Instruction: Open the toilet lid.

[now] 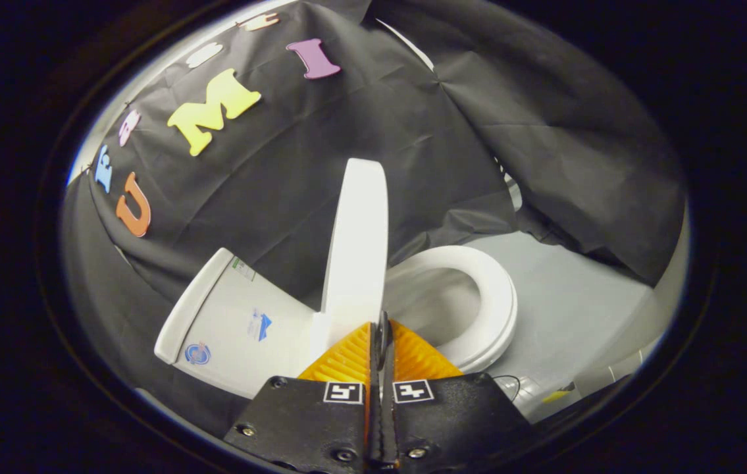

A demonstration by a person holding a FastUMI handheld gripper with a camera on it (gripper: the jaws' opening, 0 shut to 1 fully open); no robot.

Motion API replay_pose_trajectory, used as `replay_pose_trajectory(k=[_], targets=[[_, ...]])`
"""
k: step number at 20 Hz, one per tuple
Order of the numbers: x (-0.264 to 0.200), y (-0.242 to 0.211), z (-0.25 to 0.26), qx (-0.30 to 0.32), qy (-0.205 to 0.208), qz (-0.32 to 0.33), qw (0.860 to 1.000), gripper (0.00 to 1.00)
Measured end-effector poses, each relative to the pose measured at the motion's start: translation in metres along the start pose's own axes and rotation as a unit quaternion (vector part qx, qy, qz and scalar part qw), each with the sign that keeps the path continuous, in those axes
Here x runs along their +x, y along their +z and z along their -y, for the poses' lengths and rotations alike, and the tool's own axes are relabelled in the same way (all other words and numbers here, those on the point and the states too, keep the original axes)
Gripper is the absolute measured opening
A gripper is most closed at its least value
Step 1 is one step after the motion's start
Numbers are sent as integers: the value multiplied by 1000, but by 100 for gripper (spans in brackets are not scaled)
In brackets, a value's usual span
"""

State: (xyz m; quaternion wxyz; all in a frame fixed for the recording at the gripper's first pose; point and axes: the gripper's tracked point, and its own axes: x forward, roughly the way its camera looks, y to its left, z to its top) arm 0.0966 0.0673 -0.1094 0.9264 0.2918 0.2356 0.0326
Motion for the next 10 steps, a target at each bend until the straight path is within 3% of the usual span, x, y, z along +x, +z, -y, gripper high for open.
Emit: replay_pose_trajectory(k=[10], targets=[[-10, 2, -50, -60, -3, 30, 998, 4]])
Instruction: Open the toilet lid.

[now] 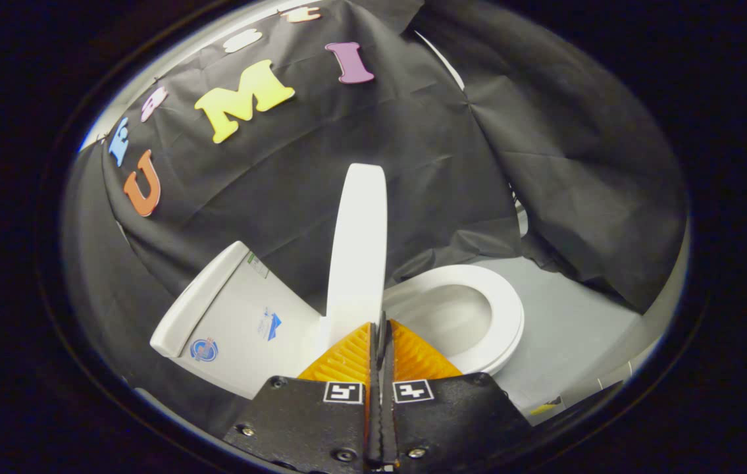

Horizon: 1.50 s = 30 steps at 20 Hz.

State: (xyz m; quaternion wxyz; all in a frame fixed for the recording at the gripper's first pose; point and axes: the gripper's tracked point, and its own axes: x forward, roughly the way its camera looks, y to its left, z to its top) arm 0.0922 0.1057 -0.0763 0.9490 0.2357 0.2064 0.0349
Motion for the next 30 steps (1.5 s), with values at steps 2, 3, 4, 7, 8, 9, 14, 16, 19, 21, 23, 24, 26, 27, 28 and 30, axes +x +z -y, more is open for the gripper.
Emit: replay_pose_trajectory(k=[2, 3, 4, 7, 8, 9, 14, 16, 19, 21, 23, 24, 26, 27, 28, 30], targets=[[-1, 1, -9, -17, -2, 5, 1000, 4], [-2, 1, -14, -26, -3, 9, 1000, 4], [-3, 1, -20, -36, -3, 12, 999, 4], [-6, 1, -38, -63, -3, 19, 998, 4], [-6, 0, -44, -72, -2, 21, 997, 4], [-6, -1, -49, -81, -3, 22, 996, 4], [-8, -3, -74, -118, -11, 25, 993, 5], [-8, -5, -83, -127, -9, 25, 992, 6], [-9, -7, -93, -141, -15, 31, 989, 7], [-9, -10, -99, -158, -18, 36, 987, 7], [-10, -12, -106, -175, -22, 39, 984, 7], [-10, -13, -110, -183, -25, 41, 982, 7], [-9, -13, -117, -197, -31, 45, 979, 7], [-11, -14, -119, -204, -33, 47, 977, 7], [-10, -15, -122, -212, -35, 49, 975, 7], [-11, -17, -130, -229, -35, 49, 972, 7]])
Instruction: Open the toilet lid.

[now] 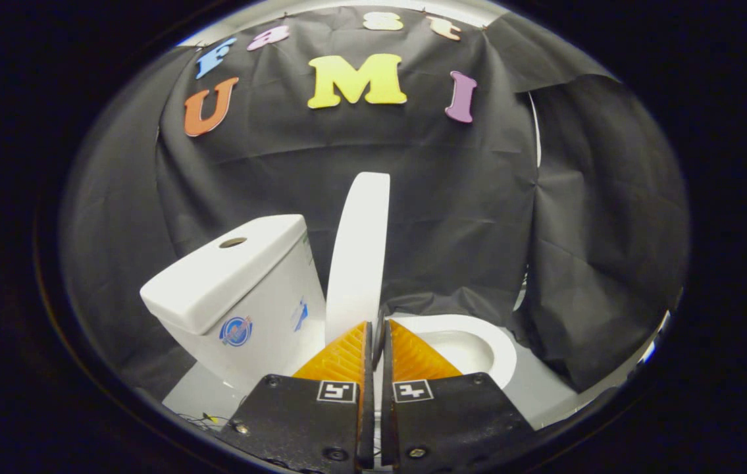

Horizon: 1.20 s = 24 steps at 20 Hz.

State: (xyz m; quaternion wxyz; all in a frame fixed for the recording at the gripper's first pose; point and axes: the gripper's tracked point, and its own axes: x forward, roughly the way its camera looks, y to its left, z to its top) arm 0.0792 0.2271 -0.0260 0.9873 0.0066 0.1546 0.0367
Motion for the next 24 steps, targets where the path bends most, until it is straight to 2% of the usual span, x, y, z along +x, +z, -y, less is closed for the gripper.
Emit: replay_pose_trajectory(k=[12, 19, 22, 23, 24], targets=[[1, 3, -43, -55, 6, -5, 998, 9], [4, 0, -64, -125, 13, 15, 992, 13], [4, -1, -67, -149, 34, 19, 988, 15], [1, 2, -66, -143, 43, 24, 989, 22], [-4, 9, -66, -132, 55, 34, 989, 23]])
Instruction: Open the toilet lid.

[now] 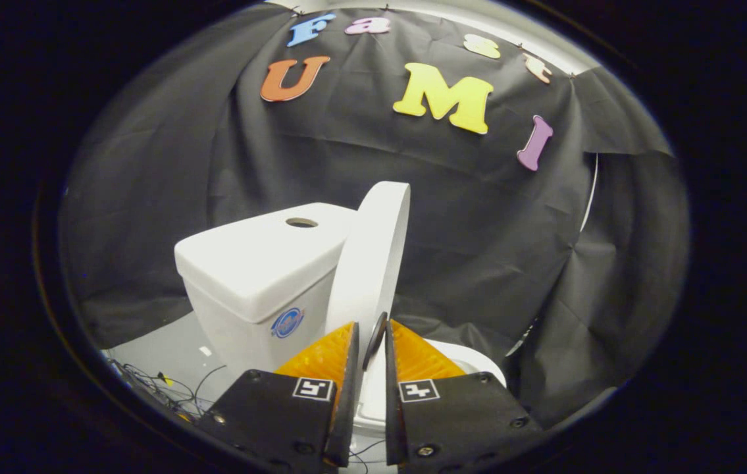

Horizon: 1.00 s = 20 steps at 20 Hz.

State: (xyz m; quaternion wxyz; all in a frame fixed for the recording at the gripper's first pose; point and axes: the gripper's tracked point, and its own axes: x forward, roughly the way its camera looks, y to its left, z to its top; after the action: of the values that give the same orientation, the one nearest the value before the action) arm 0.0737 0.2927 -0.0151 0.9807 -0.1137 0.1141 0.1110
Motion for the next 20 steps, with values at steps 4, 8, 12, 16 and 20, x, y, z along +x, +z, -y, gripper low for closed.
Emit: replay_pose_trajectory(k=[4, 8, 12, 16, 20], targets=[[-19, 17, 9, 63, 56, 36, 996, 68], [-46, 42, 63, 99, 26, 107, 989, 86], [-69, 25, 114, 116, -2, 138, 984, 100], [-86, -14, 161, 102, -28, 146, 984, 100], [-101, -57, 207, 110, -50, 130, 984, 100]])
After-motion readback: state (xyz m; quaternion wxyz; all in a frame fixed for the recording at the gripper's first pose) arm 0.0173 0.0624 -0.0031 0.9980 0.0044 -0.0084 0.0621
